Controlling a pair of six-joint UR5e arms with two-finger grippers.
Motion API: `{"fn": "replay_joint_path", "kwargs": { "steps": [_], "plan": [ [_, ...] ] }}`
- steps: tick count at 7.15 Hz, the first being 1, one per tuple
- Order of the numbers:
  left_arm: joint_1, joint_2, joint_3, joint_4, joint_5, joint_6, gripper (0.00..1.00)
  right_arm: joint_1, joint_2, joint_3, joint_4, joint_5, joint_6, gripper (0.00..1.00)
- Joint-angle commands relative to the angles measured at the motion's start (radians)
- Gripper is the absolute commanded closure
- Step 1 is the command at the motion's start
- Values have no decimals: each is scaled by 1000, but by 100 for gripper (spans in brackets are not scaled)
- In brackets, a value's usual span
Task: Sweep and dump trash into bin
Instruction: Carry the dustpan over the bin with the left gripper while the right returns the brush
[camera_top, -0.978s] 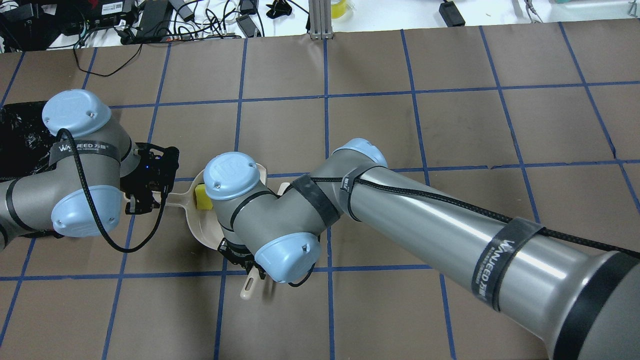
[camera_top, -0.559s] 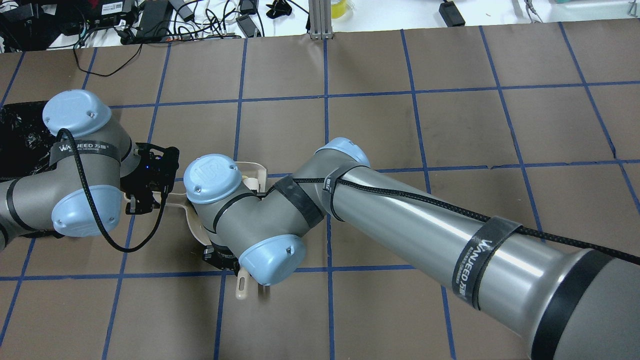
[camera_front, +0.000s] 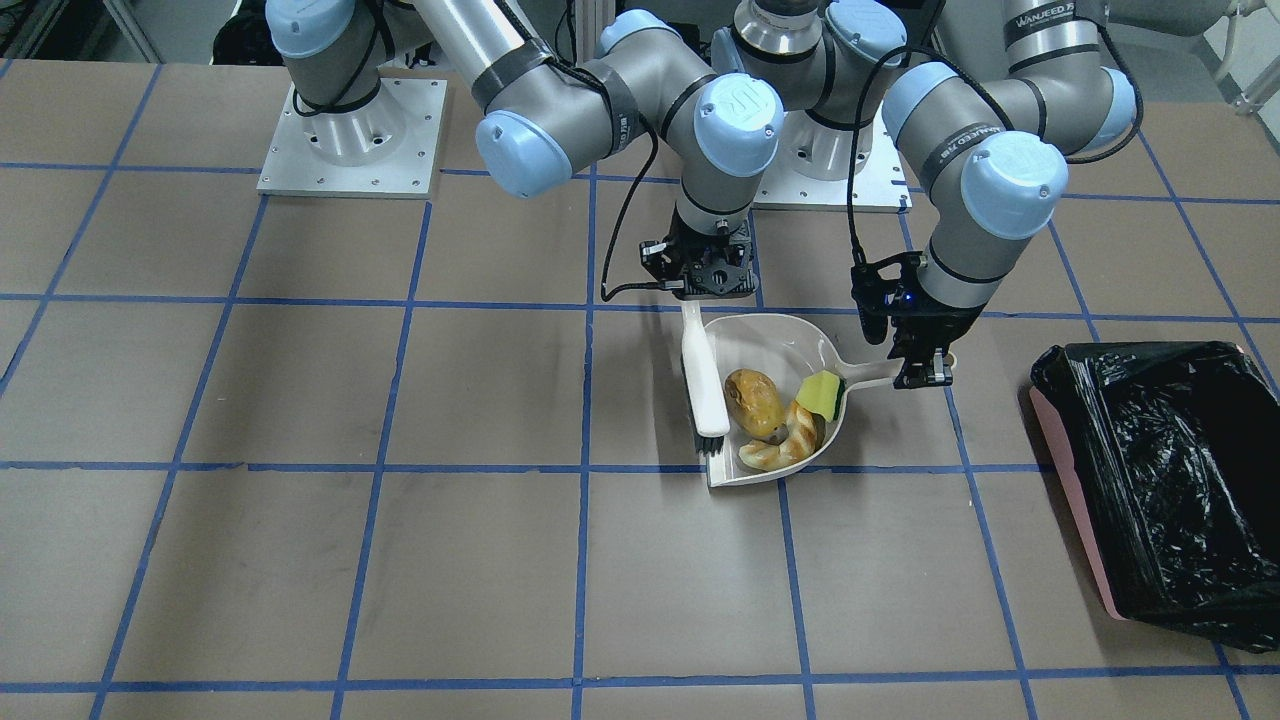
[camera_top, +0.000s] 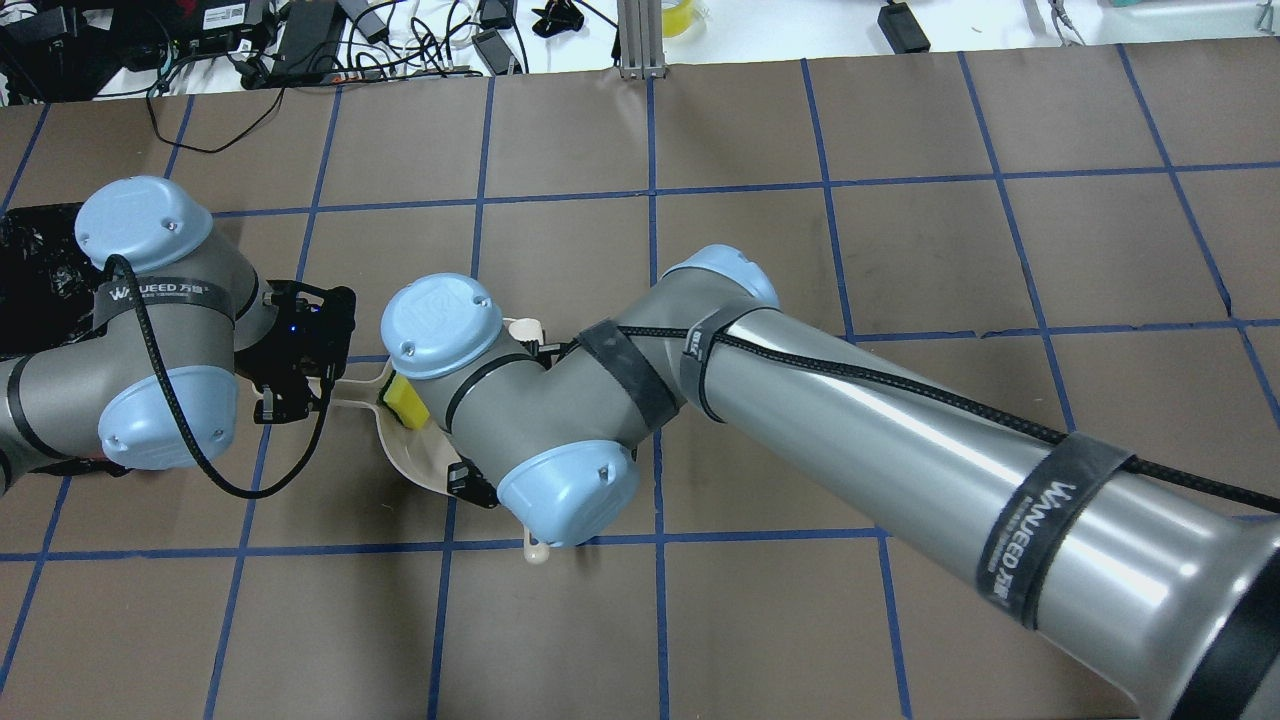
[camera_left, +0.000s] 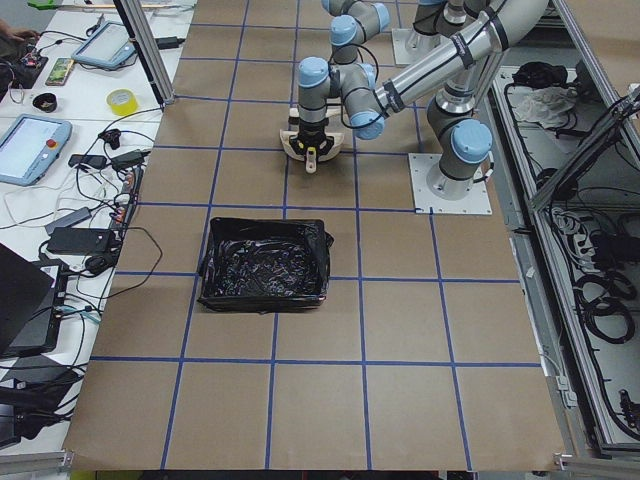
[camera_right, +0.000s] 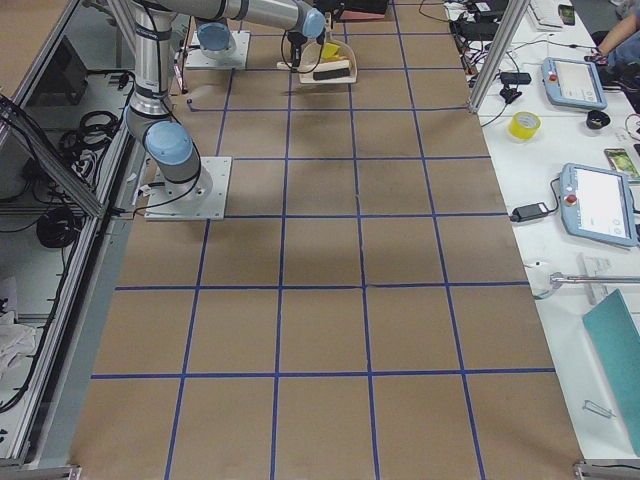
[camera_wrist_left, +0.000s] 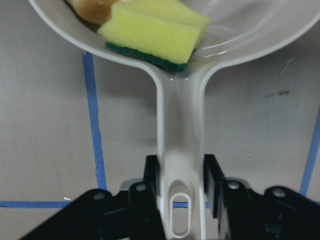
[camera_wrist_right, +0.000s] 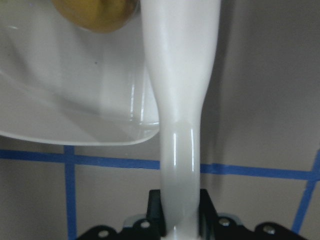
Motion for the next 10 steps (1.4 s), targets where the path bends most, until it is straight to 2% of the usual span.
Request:
{"fn": "replay_joint_path", "kwargs": {
  "steps": [1, 3, 4, 5, 6, 8, 9, 10],
  "plan": [
    [9, -7, 1, 4, -42, -1, 100, -145, -95, 2, 126, -17, -103, 97],
    [110, -13, -1, -14, -201, 7, 100, -378, -138, 5, 205, -54, -262, 97],
    [153, -10, 4, -16, -252, 9, 100, -516, -135, 0, 190, -97, -365, 98],
    [205, -10, 42, -83, -289, 6, 100, -664, -126, -5, 185, -81, -544, 98],
    [268, -10, 139, -207, -296, 16, 100, -769, -111, -6, 180, -90, -678, 98],
    [401, -45, 385, -472, -313, 65, 100, -923, -73, -9, 127, -91, -795, 98],
    [441, -59, 465, -540, -313, 59, 100, -986, -19, -11, 67, -96, -862, 98],
    [506, -72, 508, -548, -311, 50, 100, -1005, 12, -17, 30, -146, -881, 99]
  ]
}}
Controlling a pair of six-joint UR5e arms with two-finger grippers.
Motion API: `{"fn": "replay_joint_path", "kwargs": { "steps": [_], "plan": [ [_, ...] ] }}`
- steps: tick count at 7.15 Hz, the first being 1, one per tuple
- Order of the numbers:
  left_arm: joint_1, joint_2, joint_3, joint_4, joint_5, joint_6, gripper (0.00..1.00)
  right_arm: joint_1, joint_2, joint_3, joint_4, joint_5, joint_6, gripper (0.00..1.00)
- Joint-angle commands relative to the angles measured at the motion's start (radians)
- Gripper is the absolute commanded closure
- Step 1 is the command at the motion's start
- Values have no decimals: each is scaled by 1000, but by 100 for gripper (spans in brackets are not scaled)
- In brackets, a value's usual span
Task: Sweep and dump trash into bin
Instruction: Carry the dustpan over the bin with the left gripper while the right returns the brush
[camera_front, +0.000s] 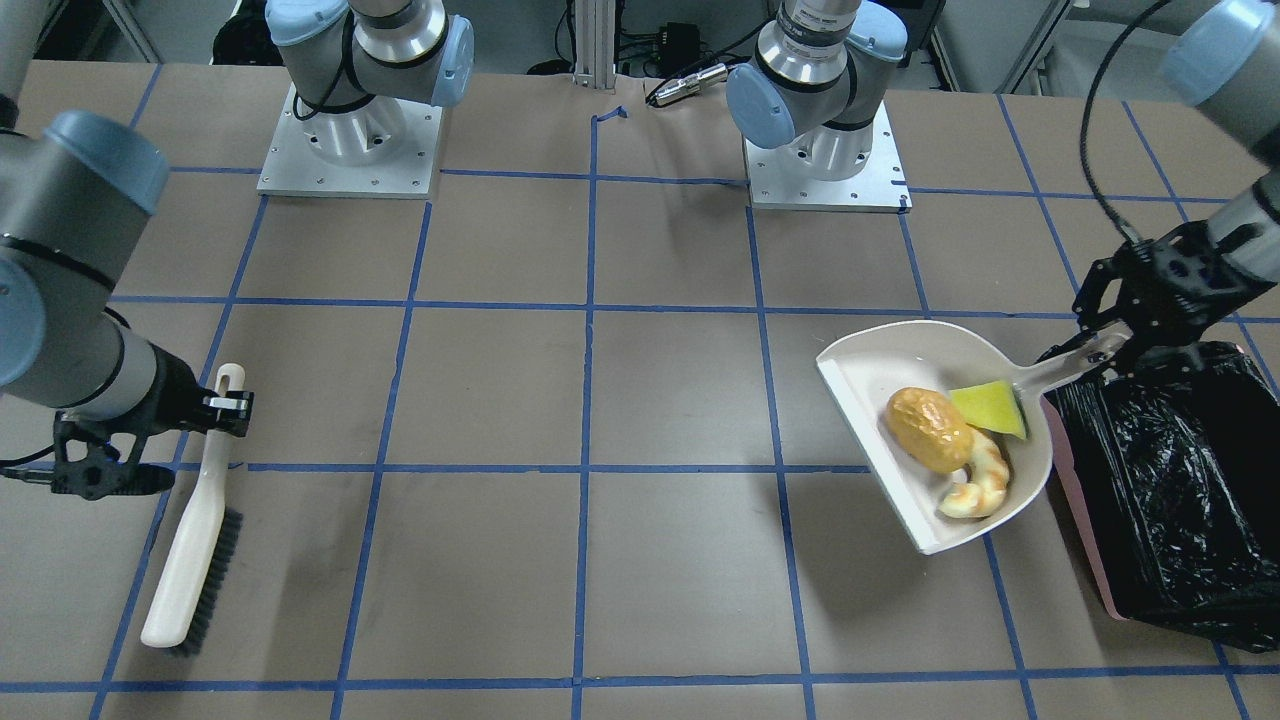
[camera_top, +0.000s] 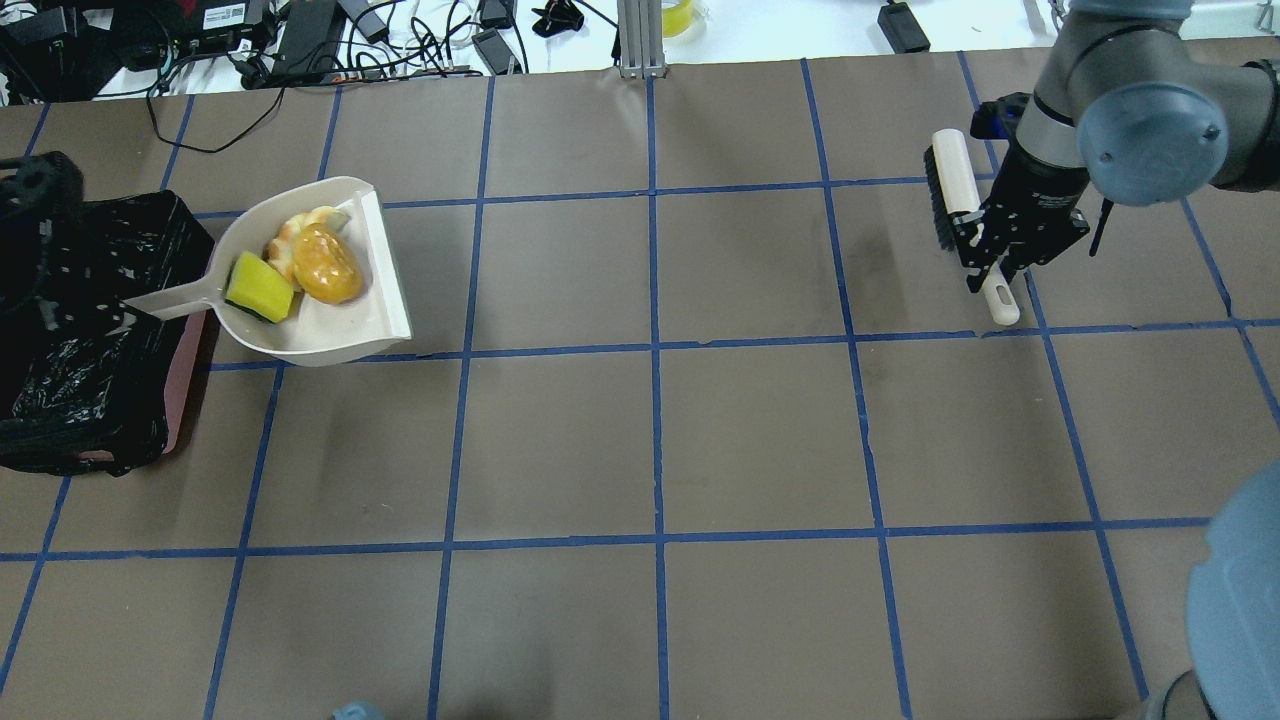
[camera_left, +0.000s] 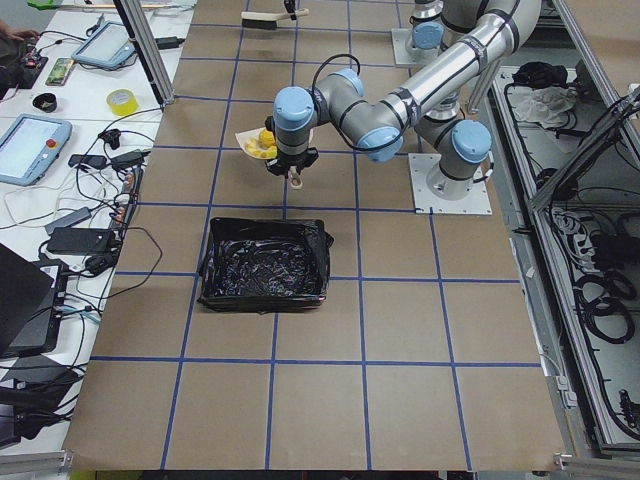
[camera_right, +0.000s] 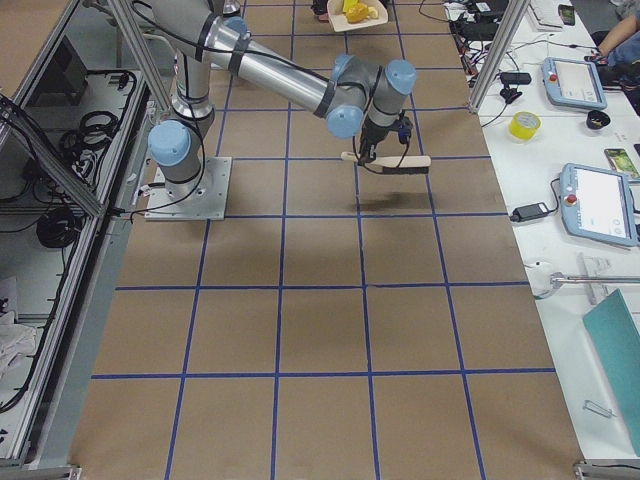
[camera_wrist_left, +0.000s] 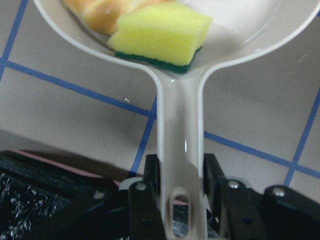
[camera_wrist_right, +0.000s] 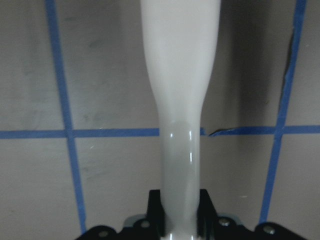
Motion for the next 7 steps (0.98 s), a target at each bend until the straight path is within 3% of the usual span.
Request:
{"fn": "replay_joint_path", "kwargs": {
  "steps": [1, 2, 4, 5, 7],
  "plan": [
    [183, -37, 91, -37, -2, 1, 100, -67, 58, -7, -56, -71, -65, 99],
    [280, -60, 125, -40, 8, 7, 100, -73, 63, -4, -56, -75, -76, 99],
    [354, -159, 253, -20, 43, -6, 100, -73, 67, -2, -56, -105, -105, 99],
    [363, -198, 333, -23, 158, 6, 100, -73, 72, 2, -57, -107, -99, 96],
    [354, -240, 410, -18, 260, 35, 100, -75, 86, 2, -56, -108, -91, 93]
  ]
}}
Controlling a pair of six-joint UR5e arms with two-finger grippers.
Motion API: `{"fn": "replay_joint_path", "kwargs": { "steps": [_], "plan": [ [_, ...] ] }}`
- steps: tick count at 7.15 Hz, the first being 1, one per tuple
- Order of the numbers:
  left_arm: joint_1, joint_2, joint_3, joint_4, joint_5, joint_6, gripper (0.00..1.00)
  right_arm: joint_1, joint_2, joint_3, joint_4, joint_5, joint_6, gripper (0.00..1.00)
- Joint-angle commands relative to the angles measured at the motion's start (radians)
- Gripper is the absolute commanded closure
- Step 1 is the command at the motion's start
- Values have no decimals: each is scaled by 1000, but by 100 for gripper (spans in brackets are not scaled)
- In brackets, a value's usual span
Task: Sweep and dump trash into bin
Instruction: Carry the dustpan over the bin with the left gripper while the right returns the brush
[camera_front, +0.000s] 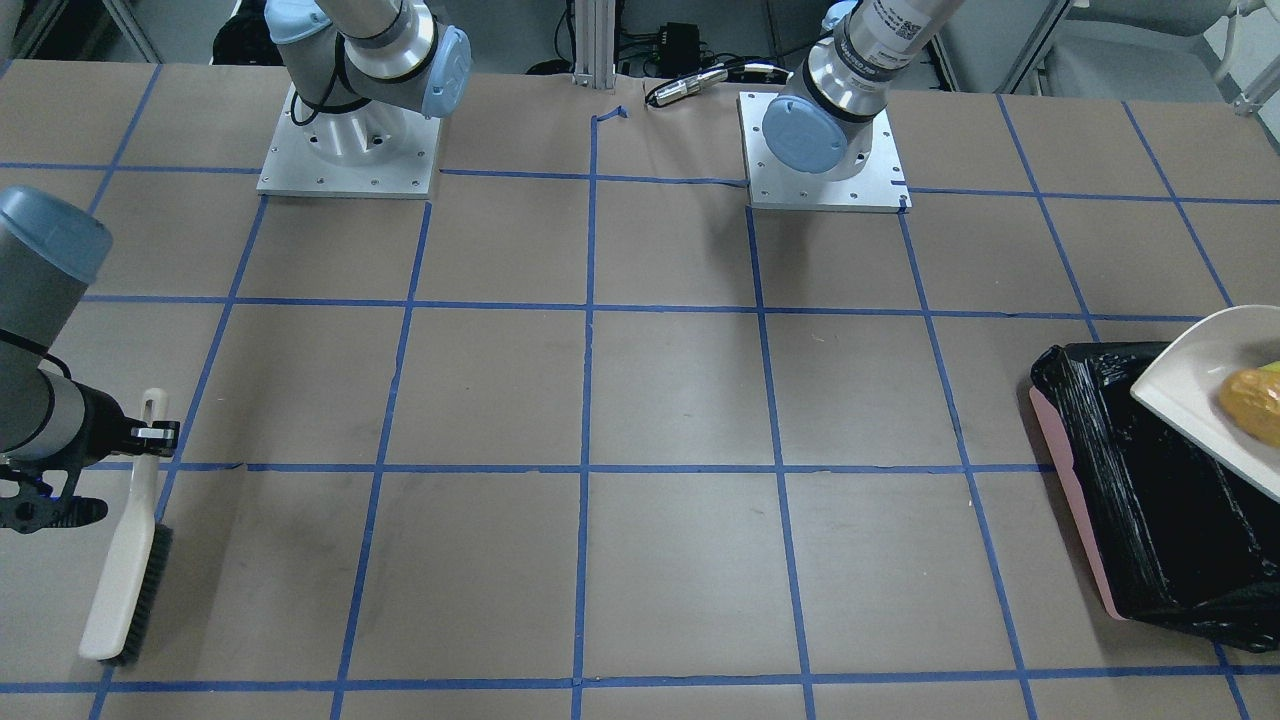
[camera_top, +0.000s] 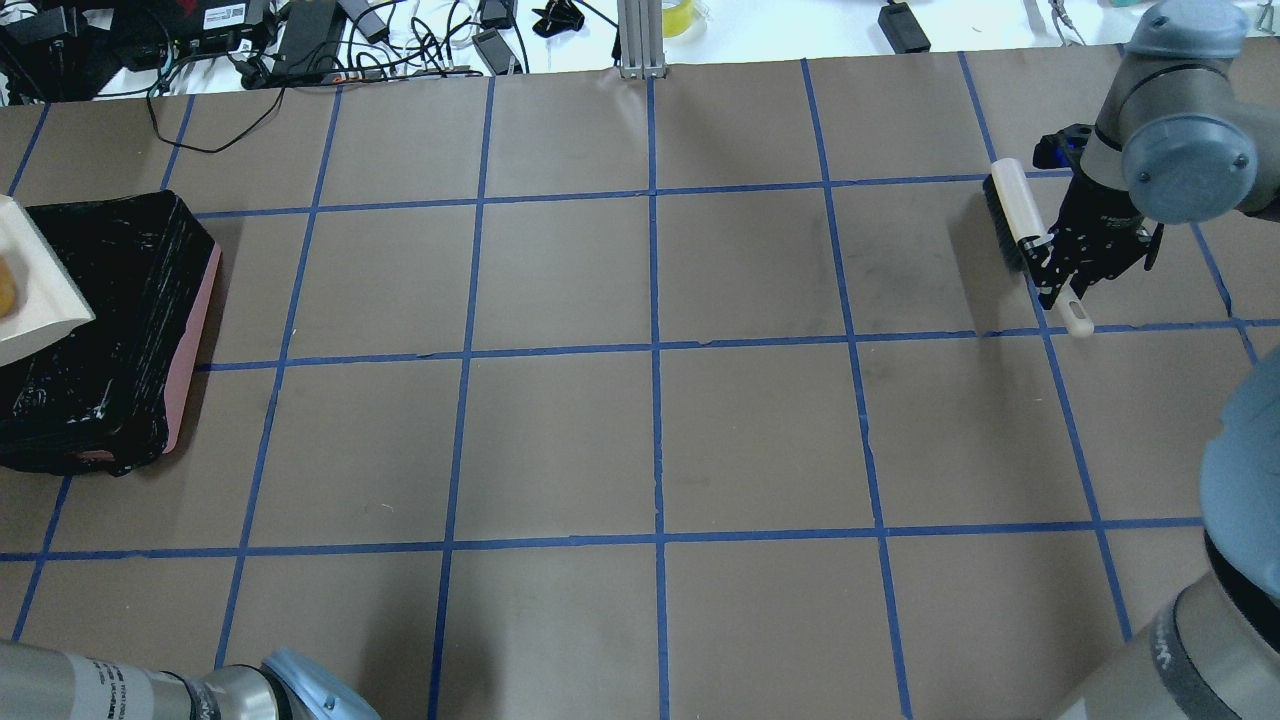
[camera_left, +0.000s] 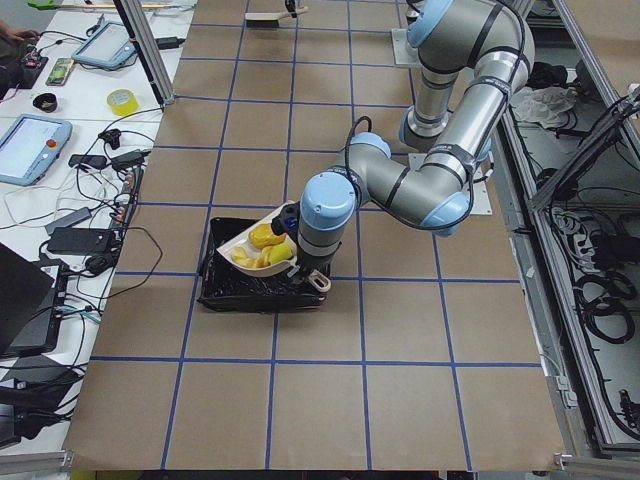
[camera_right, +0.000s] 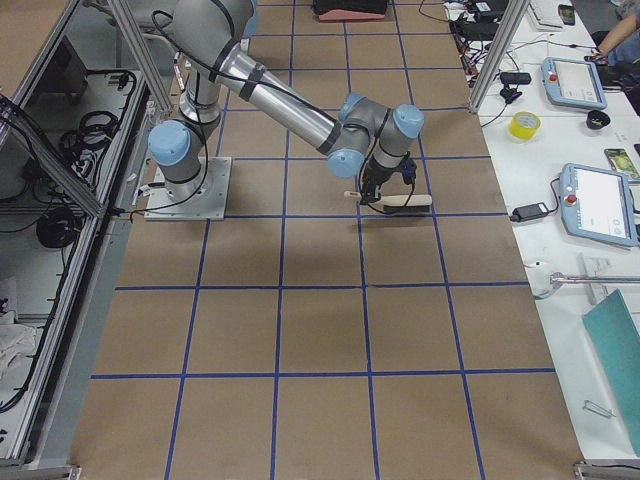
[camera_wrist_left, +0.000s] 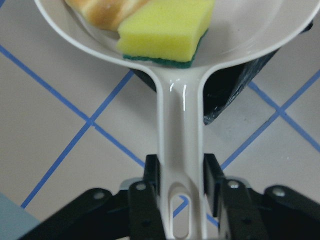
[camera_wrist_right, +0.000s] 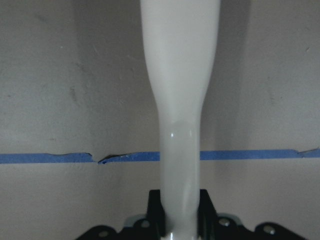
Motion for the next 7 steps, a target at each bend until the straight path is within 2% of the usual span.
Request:
{"fn": "replay_joint_path", "kwargs": {
  "steps": [1, 2, 3, 4, 5, 6, 7],
  "plan": [
    [-43, -25, 49, 14, 87, 26, 100, 0, 7, 1, 0, -1, 7, 84],
    [-118, -27, 48, 74, 184, 134, 100, -1, 10, 2, 0, -2, 7, 73],
    [-154, -28, 43, 109, 229, 197, 100, 0, 10, 1, 0, -2, 7, 71],
    [-160, -31, 41, 132, 254, 327, 100, 1, 8, -1, -3, 2, 7, 50],
    [-172, -42, 35, 216, 353, 435, 100, 1, 5, -1, -4, 5, 1, 31],
    [-200, -42, 22, 264, 402, 509, 100, 1, 5, -1, -5, 5, 1, 19],
    [-215, -42, -3, 346, 439, 567, 100, 1, 2, -1, -5, 5, 5, 16]
  ]
}}
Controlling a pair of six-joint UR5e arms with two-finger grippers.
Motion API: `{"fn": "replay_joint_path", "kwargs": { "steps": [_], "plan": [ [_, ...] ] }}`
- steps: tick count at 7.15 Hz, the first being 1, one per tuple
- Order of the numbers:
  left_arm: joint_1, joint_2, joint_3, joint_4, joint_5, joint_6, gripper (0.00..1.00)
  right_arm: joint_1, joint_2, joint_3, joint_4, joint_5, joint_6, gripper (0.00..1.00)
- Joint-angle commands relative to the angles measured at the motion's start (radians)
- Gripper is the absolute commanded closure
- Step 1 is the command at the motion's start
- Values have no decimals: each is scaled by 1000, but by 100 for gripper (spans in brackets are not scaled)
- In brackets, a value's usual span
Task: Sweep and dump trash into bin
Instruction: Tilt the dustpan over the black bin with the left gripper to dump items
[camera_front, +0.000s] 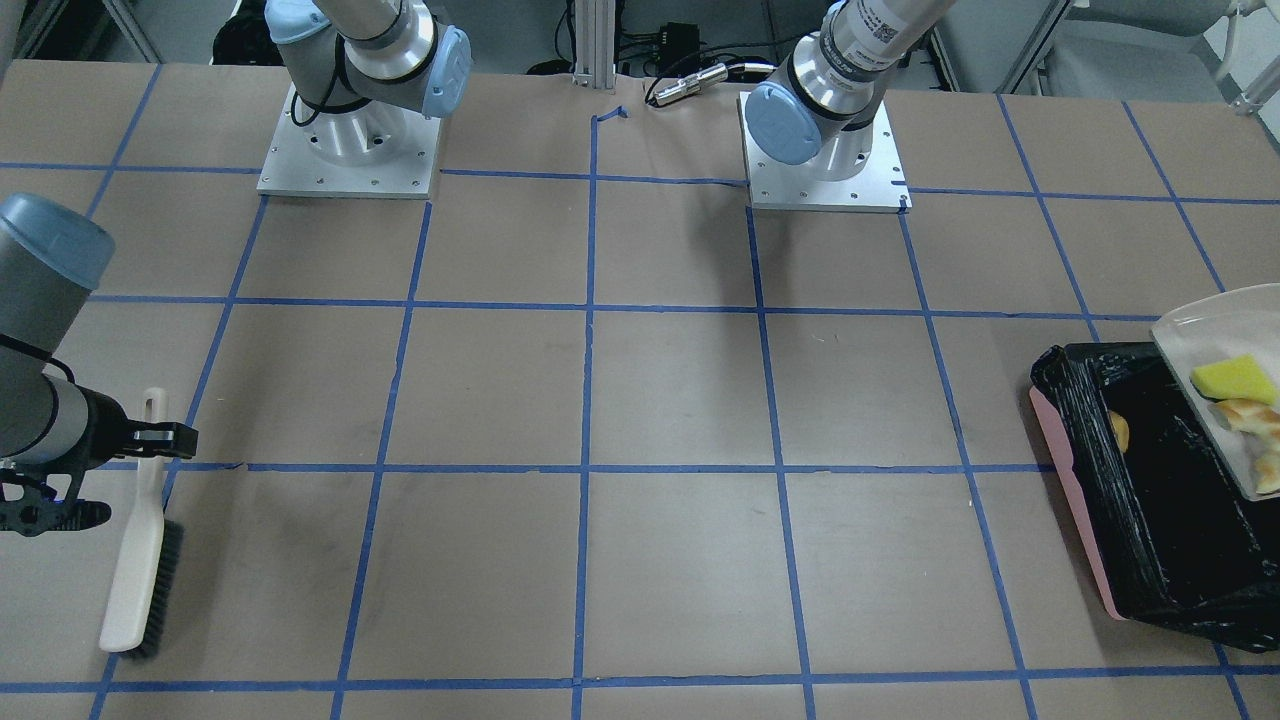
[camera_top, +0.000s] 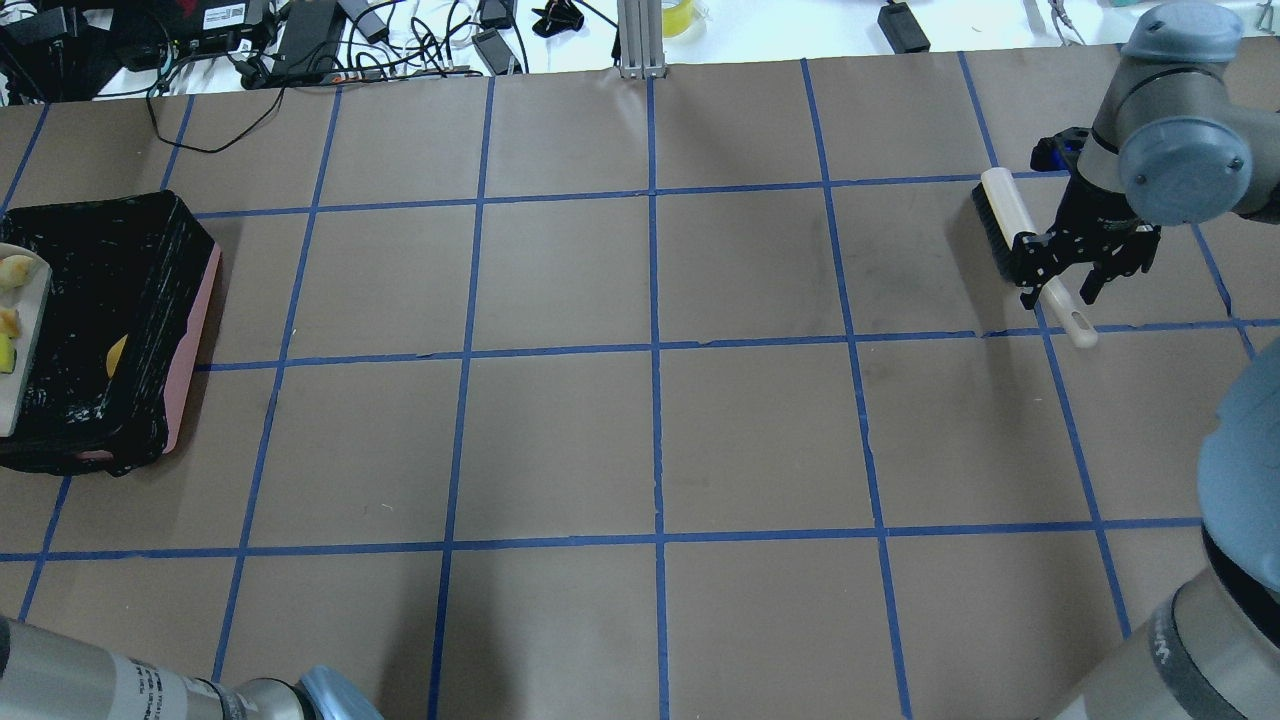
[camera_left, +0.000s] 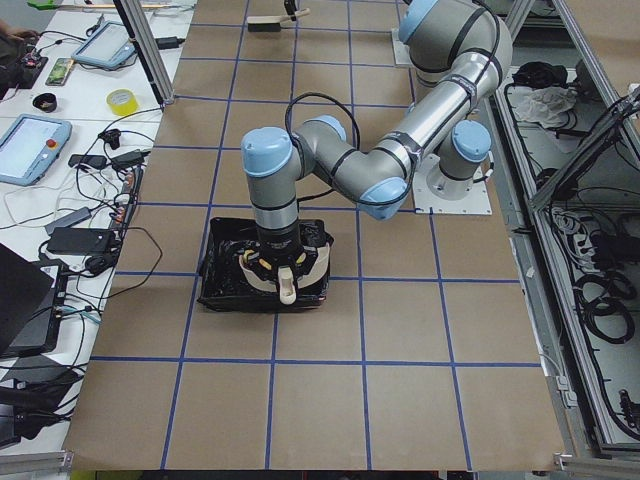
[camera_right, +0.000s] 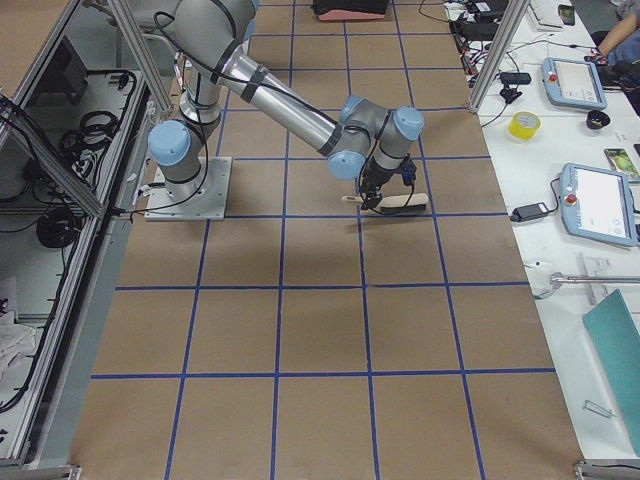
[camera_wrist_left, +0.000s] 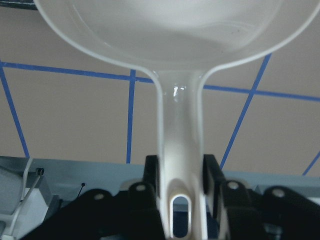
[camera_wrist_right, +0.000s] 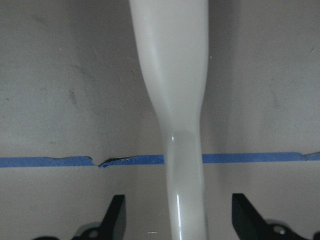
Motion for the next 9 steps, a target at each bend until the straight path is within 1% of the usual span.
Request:
{"fn": "replay_joint_path", "kwargs": {
  "steps": [1, 2, 3, 4, 5, 6, 7, 8, 9],
  "plan": [
    [-49, 5, -48, 154, 105, 122, 100, 0, -6, -8, -33, -2, 1, 11],
    [-105, 18, -61, 211, 172, 145, 100, 0, -23, -9, -43, -3, 1, 6],
    [-158, 25, -67, 254, 240, 146, 100, 5, -64, -11, -42, 10, 3, 2],
    [-189, 34, -82, 285, 260, 147, 100, 14, -128, -11, -34, 14, 4, 1],
    [-210, 29, -107, 364, 315, 143, 100, 41, -186, -9, 1, 13, 7, 0],
    [-251, 22, -180, 555, 396, 141, 100, 58, -252, -11, 30, 13, 32, 0],
    [-296, 40, -267, 681, 450, 135, 100, 95, -320, -14, 103, 42, 112, 0],
    [-310, 54, -298, 714, 455, 136, 100, 156, -360, -18, 178, 57, 215, 0],
    [-310, 54, -296, 715, 452, 139, 100, 235, -392, -41, 211, 86, 345, 0]
  ]
}}
